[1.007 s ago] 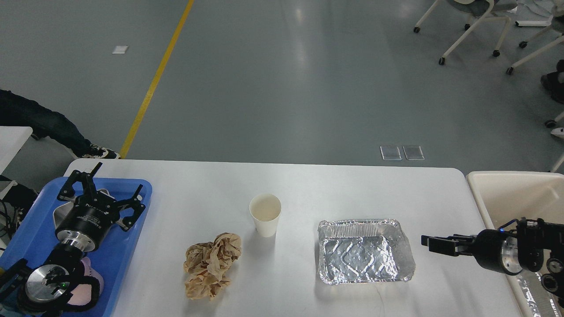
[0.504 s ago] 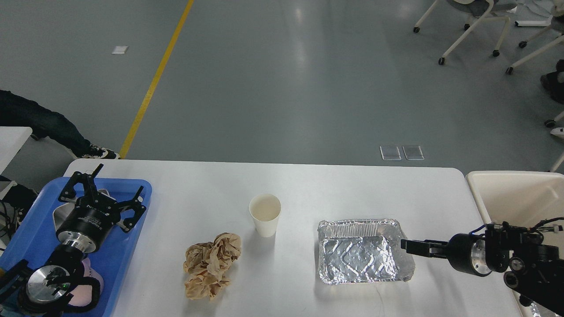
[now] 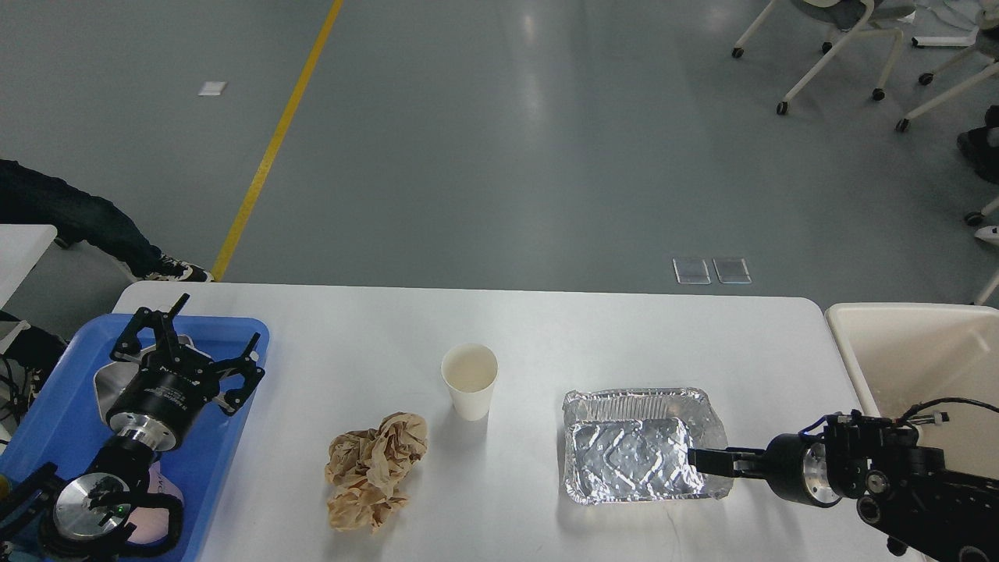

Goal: Tidy desktop
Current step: 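Close the right gripper on the foil tray edge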

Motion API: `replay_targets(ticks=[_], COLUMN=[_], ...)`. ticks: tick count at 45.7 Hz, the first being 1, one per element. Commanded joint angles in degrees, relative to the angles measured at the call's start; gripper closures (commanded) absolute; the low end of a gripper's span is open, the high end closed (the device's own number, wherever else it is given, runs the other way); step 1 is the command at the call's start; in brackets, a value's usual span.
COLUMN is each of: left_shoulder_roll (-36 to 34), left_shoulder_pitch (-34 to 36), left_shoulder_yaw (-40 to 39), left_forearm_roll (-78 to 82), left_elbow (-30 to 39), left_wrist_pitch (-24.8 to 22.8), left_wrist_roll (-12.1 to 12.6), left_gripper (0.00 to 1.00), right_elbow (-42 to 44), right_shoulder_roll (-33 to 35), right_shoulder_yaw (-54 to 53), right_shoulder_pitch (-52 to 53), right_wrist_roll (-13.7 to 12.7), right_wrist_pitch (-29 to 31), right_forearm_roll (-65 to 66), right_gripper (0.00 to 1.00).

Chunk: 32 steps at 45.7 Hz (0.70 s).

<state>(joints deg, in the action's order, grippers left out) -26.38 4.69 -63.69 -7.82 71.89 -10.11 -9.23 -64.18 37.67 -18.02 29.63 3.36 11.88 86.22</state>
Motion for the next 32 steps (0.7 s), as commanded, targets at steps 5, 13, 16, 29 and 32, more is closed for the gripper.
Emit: replay_targets(ticks=[5, 13, 16, 29, 32], left_shoulder_roll=[0.1, 0.01, 0.01, 0.01, 0.01], left_shoulder_pitch=[-0.04, 0.05, 0.05, 0.14, 0.14], left_shoulder_yaw=[0.23, 0.23, 0.23, 0.23, 0.23], left_forearm_roll=[0.0, 0.0, 0.0, 0.0, 0.0], left_elbow=[0.0, 0.0, -0.17, -0.35, -0.35], left_wrist_pitch=[0.0, 0.0, 0.0, 0.0, 0.0], left_wrist_roll=[0.0, 0.0, 0.0, 0.0, 0.0], left_gripper=[0.03, 0.03, 0.03, 0.03, 0.03], right_elbow=[1.25, 1.25, 1.25, 0.2, -0.33], right_shoulder_roll=[-1.11, -1.11, -1.11, -0.41, 0.47], right_shoulder_yaw=[0.52, 0.61, 1.31, 2.2, 2.11], right_shoulder_pitch=[0.08, 0.08, 0.08, 1.13, 1.22], right_wrist_roll=[-0.02, 0.6, 0.6, 2.09, 2.36], right_wrist_pitch=[-0.01, 0.07, -0.01, 0.34, 2.09], right_forearm_roll=[0.0, 0.0, 0.08, -0.18, -1.49], right_gripper=[0.6, 0.9, 0.99, 1.0, 1.0])
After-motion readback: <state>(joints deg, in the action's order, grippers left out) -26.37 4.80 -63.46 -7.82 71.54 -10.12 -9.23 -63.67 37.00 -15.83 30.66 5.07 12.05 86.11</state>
